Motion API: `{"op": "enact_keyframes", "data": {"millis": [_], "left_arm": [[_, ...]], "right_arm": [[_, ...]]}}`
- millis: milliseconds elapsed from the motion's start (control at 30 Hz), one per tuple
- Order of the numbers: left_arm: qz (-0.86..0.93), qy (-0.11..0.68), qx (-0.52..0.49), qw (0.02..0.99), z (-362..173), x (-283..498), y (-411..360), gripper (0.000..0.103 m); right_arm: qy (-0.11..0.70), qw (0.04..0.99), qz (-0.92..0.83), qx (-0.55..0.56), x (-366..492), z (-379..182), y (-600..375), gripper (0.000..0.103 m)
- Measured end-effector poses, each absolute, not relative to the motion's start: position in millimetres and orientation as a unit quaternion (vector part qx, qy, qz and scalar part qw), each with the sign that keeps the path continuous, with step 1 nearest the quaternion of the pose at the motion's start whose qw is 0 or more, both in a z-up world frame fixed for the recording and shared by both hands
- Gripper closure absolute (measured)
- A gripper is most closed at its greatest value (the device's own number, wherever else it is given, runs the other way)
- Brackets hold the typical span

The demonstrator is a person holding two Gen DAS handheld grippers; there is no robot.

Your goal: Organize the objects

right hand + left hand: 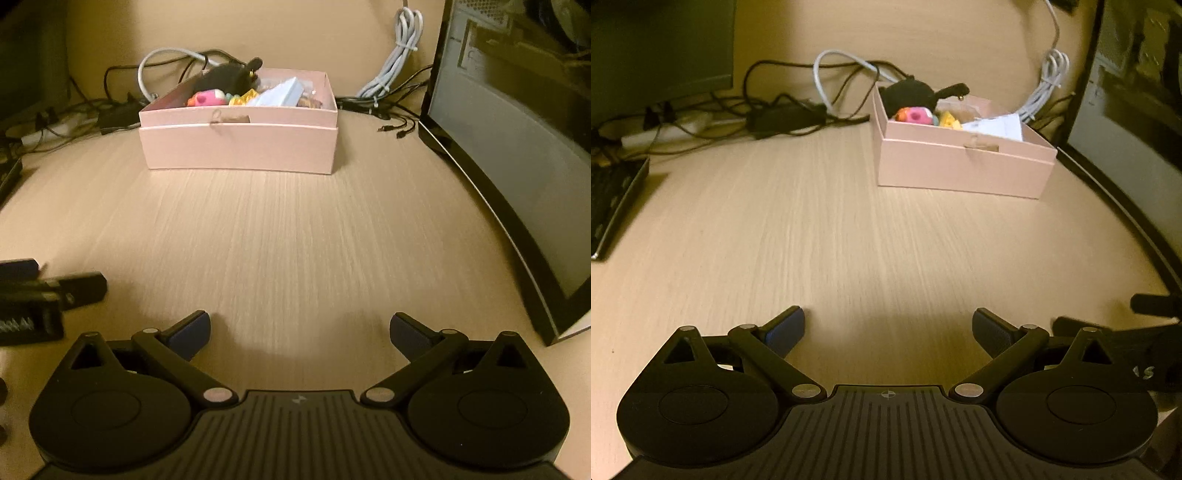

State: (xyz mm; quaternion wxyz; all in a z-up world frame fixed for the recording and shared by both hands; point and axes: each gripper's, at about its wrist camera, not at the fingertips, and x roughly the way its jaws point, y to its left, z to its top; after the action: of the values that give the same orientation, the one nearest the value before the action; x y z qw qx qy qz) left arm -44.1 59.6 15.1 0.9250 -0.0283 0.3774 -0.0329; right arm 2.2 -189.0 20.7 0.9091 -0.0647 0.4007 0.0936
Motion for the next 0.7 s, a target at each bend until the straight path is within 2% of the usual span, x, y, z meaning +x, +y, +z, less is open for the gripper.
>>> {"op": "enact_keyframes", "data": {"millis": [333, 700], "left_arm": [[0.011, 0.330, -0.028, 0.944, 5, -39, 40, 0.003], [0.043, 0.338, -0.009, 0.940, 3, -15, 31, 0.002]], "right_arm": [[0.356, 0.927, 0.106, -0.040, 20, 12, -202, 0.000], [0.341, 0.934, 0.103, -0.035, 48, 9, -210, 0.000]]}}
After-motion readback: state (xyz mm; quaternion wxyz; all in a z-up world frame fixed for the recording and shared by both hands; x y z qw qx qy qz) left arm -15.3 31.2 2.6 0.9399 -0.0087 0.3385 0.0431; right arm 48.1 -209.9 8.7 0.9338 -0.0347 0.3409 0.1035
